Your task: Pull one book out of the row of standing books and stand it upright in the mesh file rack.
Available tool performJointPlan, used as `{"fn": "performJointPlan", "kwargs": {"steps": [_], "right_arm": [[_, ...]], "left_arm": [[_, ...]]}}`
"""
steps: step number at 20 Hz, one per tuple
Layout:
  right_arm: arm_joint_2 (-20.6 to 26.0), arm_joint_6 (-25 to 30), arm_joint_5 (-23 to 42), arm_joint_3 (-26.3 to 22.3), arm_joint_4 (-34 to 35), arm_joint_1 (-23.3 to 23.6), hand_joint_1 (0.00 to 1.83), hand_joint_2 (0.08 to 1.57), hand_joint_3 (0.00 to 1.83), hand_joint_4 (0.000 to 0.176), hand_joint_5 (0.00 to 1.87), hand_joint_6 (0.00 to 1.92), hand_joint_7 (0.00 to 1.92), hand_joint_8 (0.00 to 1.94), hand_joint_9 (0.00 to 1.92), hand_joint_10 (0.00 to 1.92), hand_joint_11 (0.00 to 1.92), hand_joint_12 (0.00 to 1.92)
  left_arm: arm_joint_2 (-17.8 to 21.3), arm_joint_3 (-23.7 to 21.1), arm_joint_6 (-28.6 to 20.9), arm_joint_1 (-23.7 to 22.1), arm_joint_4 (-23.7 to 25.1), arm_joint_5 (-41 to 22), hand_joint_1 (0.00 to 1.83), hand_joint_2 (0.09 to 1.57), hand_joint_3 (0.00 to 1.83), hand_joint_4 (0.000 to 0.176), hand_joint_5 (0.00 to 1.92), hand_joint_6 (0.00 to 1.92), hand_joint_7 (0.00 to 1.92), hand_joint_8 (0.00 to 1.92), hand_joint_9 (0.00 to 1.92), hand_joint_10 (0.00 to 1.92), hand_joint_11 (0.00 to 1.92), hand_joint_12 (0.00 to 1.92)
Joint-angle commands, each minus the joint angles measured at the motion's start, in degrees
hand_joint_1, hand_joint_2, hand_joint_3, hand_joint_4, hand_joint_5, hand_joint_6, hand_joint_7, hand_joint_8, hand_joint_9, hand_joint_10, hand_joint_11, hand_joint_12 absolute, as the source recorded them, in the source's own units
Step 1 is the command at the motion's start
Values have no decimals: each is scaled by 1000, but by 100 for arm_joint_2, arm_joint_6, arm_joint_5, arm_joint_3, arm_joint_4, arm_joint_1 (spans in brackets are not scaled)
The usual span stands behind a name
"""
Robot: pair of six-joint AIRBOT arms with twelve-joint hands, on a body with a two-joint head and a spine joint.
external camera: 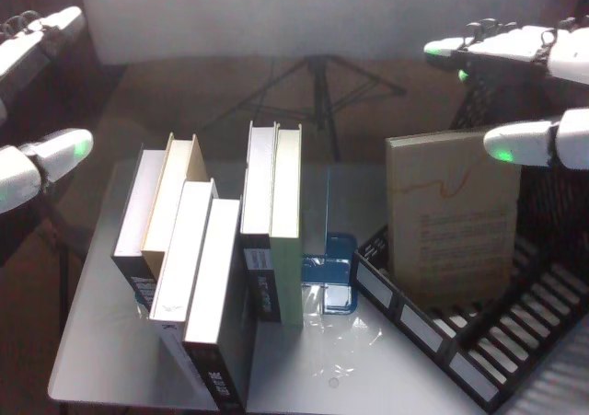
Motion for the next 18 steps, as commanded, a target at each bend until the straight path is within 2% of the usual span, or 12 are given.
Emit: {"fn": "performJointPlan", "kwargs": {"steps": [1,2,3,4,5,6,9,10,13,14,15,18], "right_arm": [[112,-71,1047,-58,477,-52,379,1358,0,10,0,0,0,0,0,757,0,1380],[196,-183,1347,-197,762,-252,379,1358,0,10,0,0,0,0,0,757,0,1380],[280,-259,1555,-331,926,-390,489,1334,0,12,0,0,0,0,0,820,0,1349],[342,-319,1704,-438,1035,-496,552,1322,0,0,0,0,0,0,0,834,0,1333],[395,-401,1871,-546,1166,-624,589,1307,0,0,0,0,0,0,0,776,0,1215],[444,-468,2026,-642,1287,-773,580,1309,0,0,0,0,0,0,0,725,0,1103],[483,-559,2274,-845,1503,-1007,504,1339,0,5,0,0,0,0,0,646,0,932],[464,-636,2351,-912,1584,-1049,449,1361,5,0,0,0,0,0,0,614,0,802],[443,-759,2443,-983,1655,-1108,486,1359,2,29,0,0,0,0,0,505,0,745],[468,-839,2494,-1027,1719,-1197,464,1375,7,46,0,0,0,0,0,474,0,525],[495,-871,2554,-1064,1793,-1307,480,1377,6,53,0,0,0,0,0,458,0,468],[561,-920,2673,-1131,1963,-1476,551,1345,0,68,0,0,0,0,1,536,0,672]], "left_arm": [[74,-2,-47,-51,-36,-877,452,1418,1,126,0,0,0,0,0,0,0,22],[107,-52,-53,-65,58,-952,452,1418,1,126,0,0,0,0,0,0,0,22],[135,-97,-53,-88,151,-1004,392,1416,1,101,0,0,0,0,0,0,0,0],[149,-120,-58,-119,230,-1033,334,1414,0,96,0,0,0,0,0,0,0,0],[174,-150,-61,-147,291,-1055,295,1417,2,100,0,0,0,0,0,0,0,0],[207,-187,-66,-156,347,-1068,261,1411,0,125,0,0,0,0,0,0,0,0],[410,-338,-60,-154,500,-1086,248,1387,0,117,0,0,0,0,0,0,0,0],[574,-448,12,-112,579,-1112,209,1374,0,86,0,0,0,0,0,0,0,0],[713,-620,110,35,536,-1377,200,1360,0,106,0,0,0,0,0,0,18,9],[654,-616,72,58,521,-1412,163,1361,0,110,0,0,0,0,0,0,24,16],[596,-603,34,70,508,-1424,152,1360,5,111,0,0,0,0,0,0,4,224],[428,-569,-44,66,403,-1513,216,1363,8,97,0,0,0,0,0,0,0,288]]}}
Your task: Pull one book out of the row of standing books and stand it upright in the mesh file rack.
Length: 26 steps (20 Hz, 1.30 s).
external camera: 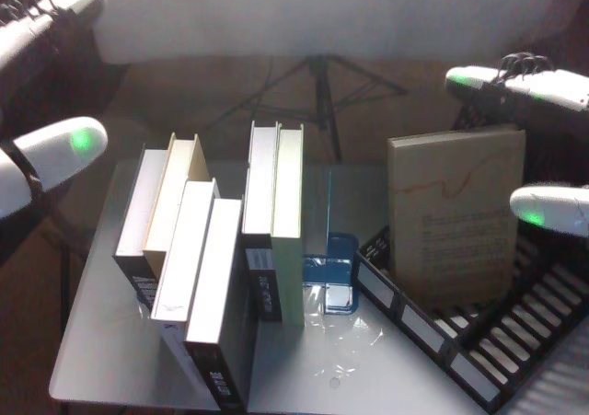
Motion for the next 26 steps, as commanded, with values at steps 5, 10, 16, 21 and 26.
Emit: {"fn": "performJointPlan", "kwargs": {"steps": [5,10,16,21,26], "right_arm": [[136,-200,977,-150,407,-20,582,1307,0,68,0,0,0,0,0,304,0,513],[12,-294,1155,-45,846,-325,675,1279,0,27,0,0,0,0,0,337,0,484],[11,-294,1419,-67,1001,-468,702,1248,0,78,0,0,0,0,0,374,0,528],[91,-294,1431,-114,1031,-524,694,1252,0,62,0,0,0,0,0,399,0,406],[182,-392,1432,-205,1063,-556,669,1265,3,67,0,0,0,0,0,495,0,793]], "left_arm": [[60,-5,-69,-31,-161,-795,293,1403,0,77,11,3,0,0,4,1,0,860],[-138,178,-187,-119,-163,-659,473,1363,0,61,120,23,13,2,16,7,0,817],[-140,169,-160,-132,-166,-698,424,1389,0,72,82,2,0,0,58,27,0,1295],[-146,180,-154,-131,-186,-701,390,1404,3,55,119,14,83,20,91,46,0,1235],[-70,173,-131,-119,-154,-684,399,1386,0,70,151,25,160,6,118,220,0,1541]]}}
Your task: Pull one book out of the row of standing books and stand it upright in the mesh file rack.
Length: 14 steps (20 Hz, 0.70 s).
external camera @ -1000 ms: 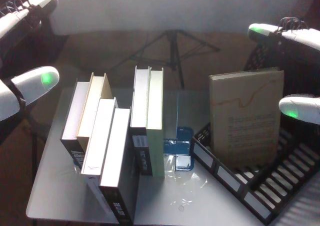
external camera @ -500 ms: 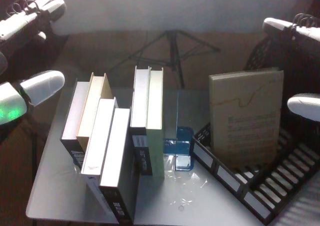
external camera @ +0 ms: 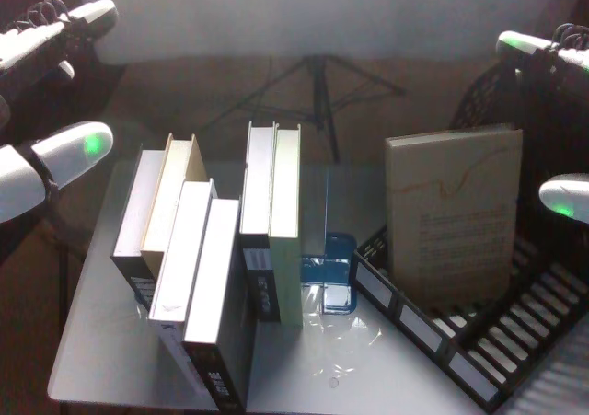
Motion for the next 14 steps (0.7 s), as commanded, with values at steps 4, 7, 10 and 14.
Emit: {"fn": "performJointPlan", "kwargs": {"steps": [4,7,10,14], "right_arm": [[77,11,815,-106,195,-4,688,1248,0,85,0,0,34,6,0,596,0,990],[187,-185,914,-185,304,-84,606,1282,10,94,0,0,0,0,0,361,0,941],[278,-341,1022,-235,407,-121,459,1309,15,64,0,0,0,0,0,7,0,15],[338,-394,1087,-252,475,-166,384,1296,6,60,0,0,0,0,0,0,0,0]], "left_arm": [[206,-93,75,142,-216,-946,623,1381,0,29,192,38,365,58,177,856,0,1772],[209,-105,57,162,-239,-927,607,1399,3,65,144,15,219,8,37,647,0,1550],[219,-106,55,180,-270,-915,514,1425,4,47,12,20,6,0,0,16,0,548],[244,-90,59,180,-283,-893,329,1369,0,54,0,0,0,0,0,0,0,2]]}}
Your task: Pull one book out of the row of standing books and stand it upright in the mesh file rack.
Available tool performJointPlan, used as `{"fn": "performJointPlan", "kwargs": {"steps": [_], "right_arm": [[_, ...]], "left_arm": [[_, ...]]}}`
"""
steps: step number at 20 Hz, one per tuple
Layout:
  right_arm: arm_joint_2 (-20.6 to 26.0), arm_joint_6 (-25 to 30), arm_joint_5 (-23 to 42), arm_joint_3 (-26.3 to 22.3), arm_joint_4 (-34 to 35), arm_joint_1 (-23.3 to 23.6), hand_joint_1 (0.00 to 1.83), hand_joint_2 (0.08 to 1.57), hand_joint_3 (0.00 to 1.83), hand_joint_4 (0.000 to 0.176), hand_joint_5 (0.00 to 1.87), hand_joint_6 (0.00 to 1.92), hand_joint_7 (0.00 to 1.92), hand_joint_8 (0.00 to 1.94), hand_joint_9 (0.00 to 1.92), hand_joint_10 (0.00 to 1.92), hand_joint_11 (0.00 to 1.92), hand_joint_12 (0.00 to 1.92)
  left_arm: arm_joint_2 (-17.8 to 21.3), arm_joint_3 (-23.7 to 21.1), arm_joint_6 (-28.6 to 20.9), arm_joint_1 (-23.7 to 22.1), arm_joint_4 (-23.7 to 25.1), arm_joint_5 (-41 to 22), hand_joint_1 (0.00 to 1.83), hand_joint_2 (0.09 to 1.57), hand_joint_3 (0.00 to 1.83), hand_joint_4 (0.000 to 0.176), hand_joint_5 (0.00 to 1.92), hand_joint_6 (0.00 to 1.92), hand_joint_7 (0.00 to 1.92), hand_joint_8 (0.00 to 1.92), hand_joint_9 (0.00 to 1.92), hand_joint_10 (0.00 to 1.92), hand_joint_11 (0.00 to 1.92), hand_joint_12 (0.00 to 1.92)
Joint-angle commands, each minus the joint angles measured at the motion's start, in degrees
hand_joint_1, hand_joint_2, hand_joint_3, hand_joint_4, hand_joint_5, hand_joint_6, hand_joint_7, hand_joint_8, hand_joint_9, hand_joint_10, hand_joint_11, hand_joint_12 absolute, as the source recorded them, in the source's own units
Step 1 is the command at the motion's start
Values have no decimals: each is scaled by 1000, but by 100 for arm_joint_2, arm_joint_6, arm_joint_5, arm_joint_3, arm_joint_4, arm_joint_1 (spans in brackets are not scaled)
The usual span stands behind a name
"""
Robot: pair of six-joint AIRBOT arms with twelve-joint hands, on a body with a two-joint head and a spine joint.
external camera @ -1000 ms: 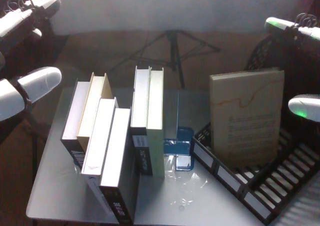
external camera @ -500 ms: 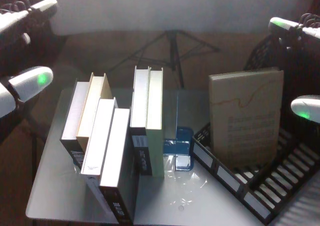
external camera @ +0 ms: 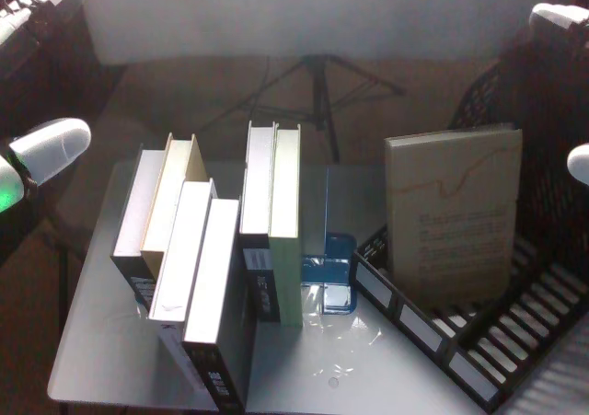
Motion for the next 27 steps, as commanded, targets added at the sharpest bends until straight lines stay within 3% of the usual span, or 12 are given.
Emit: {"fn": "performJointPlan", "kwargs": {"steps": [1,6,10,11,12,15,19,21,24,25,26,27], "right_arm": [[48,10,757,-18,105,20,365,1301,8,53,0,0,0,0,0,0,0,0],[-7,10,759,3,116,21,338,1273,0,35,0,0,0,0,0,0,0,0],[-33,11,793,7,167,20,570,1155,0,29,298,112,172,16,128,38,0,752],[-34,11,797,7,175,20,642,1212,9,0,283,95,228,23,201,69,0,913],[-37,11,797,11,172,19,716,1236,14,0,282,83,244,19,301,113,0,1247],[-61,11,813,26,190,14,793,1293,5,0,270,61,293,6,431,429,0,1670],[-41,11,875,20,223,-5,791,1381,16,0,212,43,321,4,331,939,0,1618],[-23,11,907,-8,246,-30,805,1397,9,0,125,10,270,0,256,999,0,1617],[38,11,1084,-67,316,-134,664,1302,0,0,11,1,3,0,8,54,0,213],[60,11,1155,-91,353,-189,687,1296,0,0,1,0,0,0,185,106,0,271],[74,11,1186,-109,358,-212,730,1295,0,0,0,0,0,0,234,136,0,937],[99,11,1239,-134,384,-254,705,1292,0,15,0,0,0,0,173,117,0,1128]], "left_arm": [[77,14,-29,-30,-110,-695,306,1361,0,60,0,0,0,0,0,0,0,0],[53,27,-63,-52,-57,-668,220,1328,0,96,2,1,0,0,0,0,0,0],[15,46,-114,-114,-14,-682,166,1292,0,35,263,46,103,21,43,18,15,7],[15,46,-115,-114,-16,-675,341,1299,3,0,322,11,279,41,256,125,2,1047],[8,50,-117,-115,-16,-660,496,1310,4,0,322,5,392,60,370,185,0,1456],[-10,59,-117,-116,-19,-666,452,1330,2,0,220,0,429,23,486,356,230,1582],[-13,62,-121,-120,-26,-682,530,1375,2,6,269,16,450,3,343,834,265,1705],[-15,56,-119,-120,-42,-688,502,1375,1,26,268,17,314,9,17,607,10,1534],[-32,52,-95,-116,-94,-711,588,1377,0,5,294,43,257,8,29,390,0,1324],[-48,61,-100,-113,-107,-691,680,1389,2,36,154,8,295,16,271,631,149,1604],[-55,61,-100,-113,-107,-666,702,1407,3,46,79,1,261,2,218,757,85,1689],[-68,62,-113,-112,-111,-659,619,1406,1,0,206,58,152,0,43,415,16,1456]]}}
